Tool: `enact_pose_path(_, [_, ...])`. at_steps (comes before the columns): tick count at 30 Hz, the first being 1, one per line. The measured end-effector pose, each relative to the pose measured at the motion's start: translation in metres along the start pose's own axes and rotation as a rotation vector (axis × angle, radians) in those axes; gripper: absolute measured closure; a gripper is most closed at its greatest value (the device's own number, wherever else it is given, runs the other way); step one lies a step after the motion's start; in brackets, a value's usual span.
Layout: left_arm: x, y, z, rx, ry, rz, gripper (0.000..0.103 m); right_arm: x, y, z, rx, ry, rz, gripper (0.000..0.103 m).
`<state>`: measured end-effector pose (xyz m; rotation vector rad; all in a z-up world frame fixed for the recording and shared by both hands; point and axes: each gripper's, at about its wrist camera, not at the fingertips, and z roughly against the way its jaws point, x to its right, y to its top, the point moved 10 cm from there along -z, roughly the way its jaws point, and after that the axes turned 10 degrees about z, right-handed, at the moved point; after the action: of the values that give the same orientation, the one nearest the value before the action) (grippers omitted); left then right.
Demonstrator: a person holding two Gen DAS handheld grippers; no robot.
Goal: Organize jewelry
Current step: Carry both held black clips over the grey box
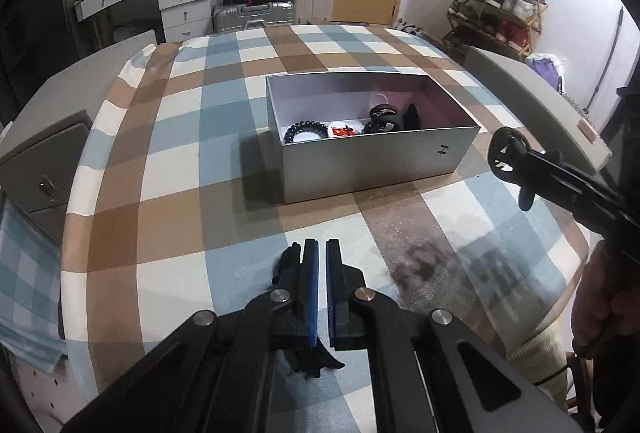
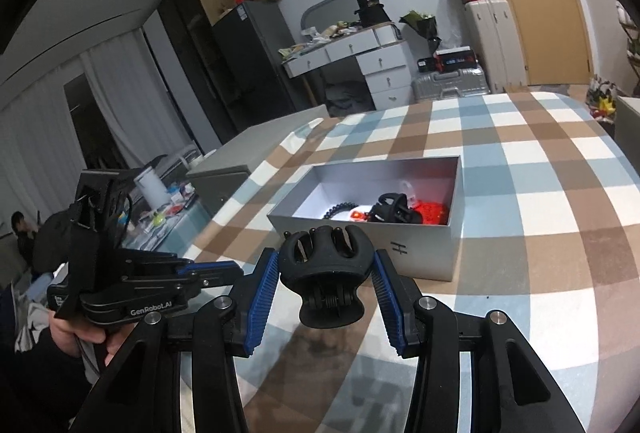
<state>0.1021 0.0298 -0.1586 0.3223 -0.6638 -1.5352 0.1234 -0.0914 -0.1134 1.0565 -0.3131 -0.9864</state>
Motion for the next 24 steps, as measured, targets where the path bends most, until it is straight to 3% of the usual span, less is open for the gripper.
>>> enact_pose_path(2, [-0.009, -0.001, 0.004, 0.007, 0.005, 0.029, 0.103, -0.001, -0.003, -0.003, -0.009, 0.0, 0.001, 0.056])
enact_pose_path(4, [-0.016, -0.006, 0.005, -0.008, 0.005, 0.059, 0.092, -0.003, -0.007, -0.006, -0.02, -0.001, 0.005, 0.056])
enact_pose_path(5, [-0.021, -0.01, 0.002, -0.022, 0.033, 0.064, 0.069, -0.004, -0.008, -0.007, -0.023, 0.001, 0.004, 0.056])
enact_pose_path(6, [-0.023, -0.013, -0.001, -0.03, 0.025, 0.069, 0.054, -0.004, -0.009, -0.009, -0.026, 0.004, 0.001, 0.056])
enact_pose_path(10, [-0.02, -0.019, -0.016, -0.09, -0.022, 0.104, 0.053, -0.006, -0.01, -0.012, -0.032, 0.006, 0.0, 0.056])
enact_pose_path(13, [-0.019, -0.022, -0.027, -0.122, 0.017, 0.085, 0.054, -0.009, -0.009, -0.008, -0.024, 0.003, 0.011, 0.056])
enact_pose_path(14, [-0.019, -0.024, -0.031, -0.133, 0.034, 0.069, 0.057, -0.009, -0.008, -0.008, -0.023, 0.001, 0.014, 0.056])
enact_pose_path(17, [-0.014, -0.022, -0.032, -0.108, 0.105, -0.019, 0.089, -0.011, -0.007, -0.006, -0.018, -0.006, 0.029, 0.056])
enact_pose_path(24, [-0.005, -0.019, -0.03, -0.09, 0.064, -0.06, 0.09, -0.013, -0.008, -0.007, -0.013, -0.007, 0.037, 0.056])
